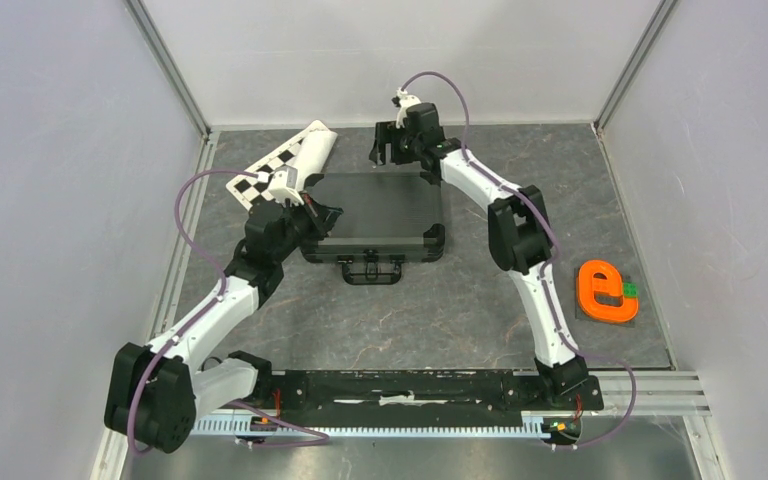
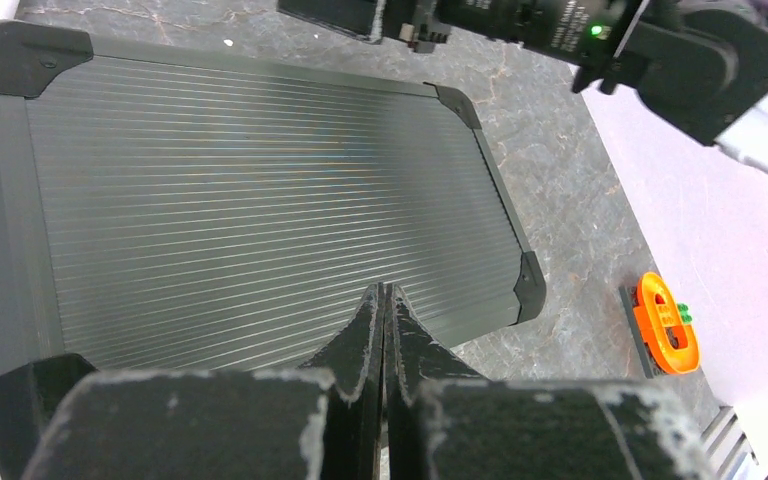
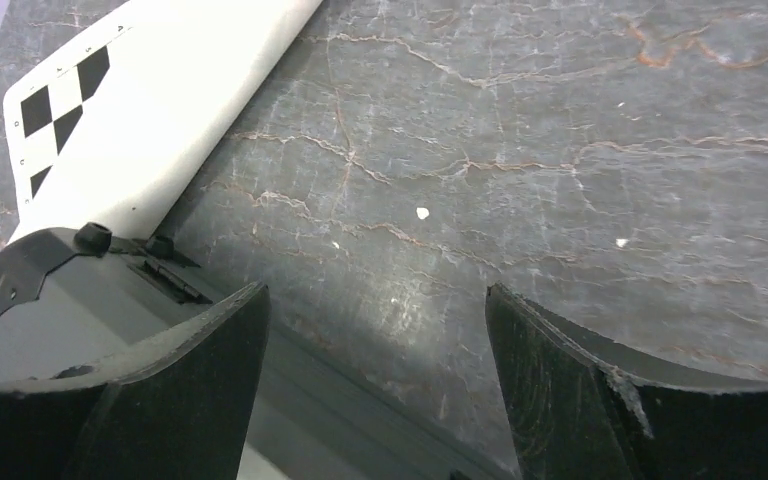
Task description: Pack up texas hold em set
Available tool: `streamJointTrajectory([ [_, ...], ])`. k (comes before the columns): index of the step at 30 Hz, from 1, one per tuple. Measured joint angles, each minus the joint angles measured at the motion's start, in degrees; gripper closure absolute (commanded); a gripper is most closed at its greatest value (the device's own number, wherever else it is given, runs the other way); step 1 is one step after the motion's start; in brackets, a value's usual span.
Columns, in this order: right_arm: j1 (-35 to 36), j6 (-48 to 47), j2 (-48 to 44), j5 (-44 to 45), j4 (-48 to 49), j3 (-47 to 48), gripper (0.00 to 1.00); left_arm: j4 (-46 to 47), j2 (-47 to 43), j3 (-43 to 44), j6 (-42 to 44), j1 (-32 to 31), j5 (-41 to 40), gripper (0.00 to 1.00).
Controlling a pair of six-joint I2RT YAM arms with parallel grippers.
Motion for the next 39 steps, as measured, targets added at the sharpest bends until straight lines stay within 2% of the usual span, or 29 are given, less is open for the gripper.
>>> streamJointTrajectory([
  [6, 1.1, 1.8, 3.2, -1.0, -1.4, 2.2, 0.18, 0.0, 0.2, 0.0, 0.0, 0.0, 0.0, 0.98],
  [10, 1.8, -0.7, 3.2, -4.4, -2.7, 2.2, 0.19, 0.0, 0.7, 0.0, 0.0, 0.0, 0.0, 0.98],
  [15, 1.2, -8.7, 1.6, -10.7, -3.5, 1.3, 0.20, 0.0, 2.4, 0.0, 0.0, 0.0, 0.0, 0.98],
  [20, 1.5, -20.4, -5.9, -18.0, -5.0, -8.6, 0.19, -0.5, 2.3, 0.0, 0.0, 0.0, 0.0, 0.98],
  [27, 2.1, -31.0, -9.6, -19.3, -3.5, -13.8, 0.19, 0.5, -1.5, 0.0, 0.0, 0.0, 0.0, 0.98],
  [30, 2.4, -32.8, -10.3, -19.0, -4.2, -14.1, 0.14, 0.5, 0.0, 0.0, 0.0, 0.0, 0.0, 0.98],
  [36, 3.6, -31.4, -15.0, -14.1, -1.0, -20.0, 0.10, 0.4, 4.1, 0.0, 0.0, 0.0, 0.0, 0.98],
  [39, 4.5, -26.6, -21.8, -11.7, -3.8, -26.4, 0.11, 0.3, 8.0, 0.0, 0.0, 0.0, 0.0, 0.98],
])
